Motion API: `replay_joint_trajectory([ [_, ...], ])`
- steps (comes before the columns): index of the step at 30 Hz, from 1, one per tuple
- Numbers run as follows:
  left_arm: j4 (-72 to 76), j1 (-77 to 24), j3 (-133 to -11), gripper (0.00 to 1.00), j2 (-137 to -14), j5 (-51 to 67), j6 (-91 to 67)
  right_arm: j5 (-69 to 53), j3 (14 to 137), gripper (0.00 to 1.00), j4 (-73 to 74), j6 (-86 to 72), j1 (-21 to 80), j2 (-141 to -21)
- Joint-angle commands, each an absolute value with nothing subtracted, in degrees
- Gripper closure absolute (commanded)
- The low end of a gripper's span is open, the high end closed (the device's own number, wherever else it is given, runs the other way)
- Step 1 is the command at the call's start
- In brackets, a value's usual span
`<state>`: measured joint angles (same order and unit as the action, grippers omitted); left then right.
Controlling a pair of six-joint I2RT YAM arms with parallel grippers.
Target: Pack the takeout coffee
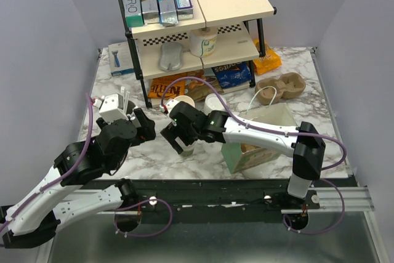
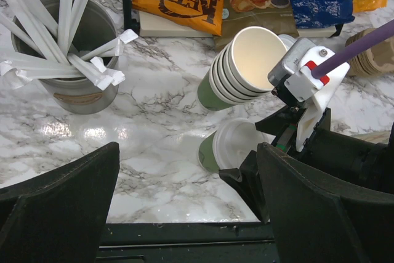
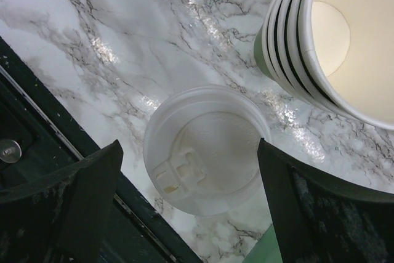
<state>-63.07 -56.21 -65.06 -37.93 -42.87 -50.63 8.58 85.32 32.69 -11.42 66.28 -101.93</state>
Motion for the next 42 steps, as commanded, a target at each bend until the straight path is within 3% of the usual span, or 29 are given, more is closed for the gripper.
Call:
replay_joint_trajectory([
  [1, -62.67, -55.99, -64.34, 0.01, -38.06, -44.47, -50.36, 10.02, 84.9, 0.0, 32.96, -10.55, 66.09, -100.81],
  [25, -61.44, -55.99, -64.42, 0.01, -38.58, -44.65, -49.04, 10.99, 84.73, 0.0, 33.22, -9.32, 65.22, -103.01],
  [33, -61.0, -56.07, -64.6, 0.01, -39.2, -45.0, -48.6, 3.52, 84.2, 0.0, 32.78, -9.05, 64.86, -103.62],
  [42, -61.0, -56.07, -64.42, 0.01, -38.94, -45.0, -48.78, 3.43, 84.02, 0.0, 33.31, -8.7, 64.95, -105.12],
])
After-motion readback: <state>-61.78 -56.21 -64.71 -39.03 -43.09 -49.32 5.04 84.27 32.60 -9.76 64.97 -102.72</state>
